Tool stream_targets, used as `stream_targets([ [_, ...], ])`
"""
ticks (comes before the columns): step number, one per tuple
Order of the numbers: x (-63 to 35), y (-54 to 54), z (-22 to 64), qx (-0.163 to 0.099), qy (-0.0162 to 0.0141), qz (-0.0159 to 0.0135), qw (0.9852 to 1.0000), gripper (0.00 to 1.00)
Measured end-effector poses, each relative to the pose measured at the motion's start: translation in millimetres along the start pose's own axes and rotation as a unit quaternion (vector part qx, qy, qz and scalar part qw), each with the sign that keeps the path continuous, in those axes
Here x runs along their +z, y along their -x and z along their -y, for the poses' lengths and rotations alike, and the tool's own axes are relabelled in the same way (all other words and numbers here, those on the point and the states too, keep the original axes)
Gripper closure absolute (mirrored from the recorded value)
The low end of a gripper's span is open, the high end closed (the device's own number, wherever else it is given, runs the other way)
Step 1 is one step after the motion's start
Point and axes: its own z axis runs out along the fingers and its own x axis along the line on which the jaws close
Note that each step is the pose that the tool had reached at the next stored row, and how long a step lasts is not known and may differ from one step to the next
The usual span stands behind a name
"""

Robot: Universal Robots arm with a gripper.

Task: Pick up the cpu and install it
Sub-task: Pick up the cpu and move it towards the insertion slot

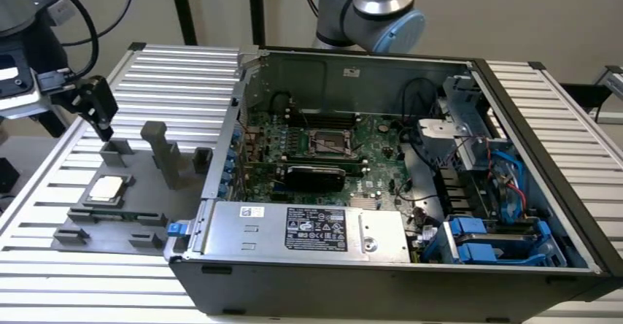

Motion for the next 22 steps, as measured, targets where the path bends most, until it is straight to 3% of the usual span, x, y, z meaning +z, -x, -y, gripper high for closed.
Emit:
stream_targets([
  [22, 39.3, -0.4, 12.6, 0.001, -0.0001, 0.0000, 1.0000, 0.23],
])
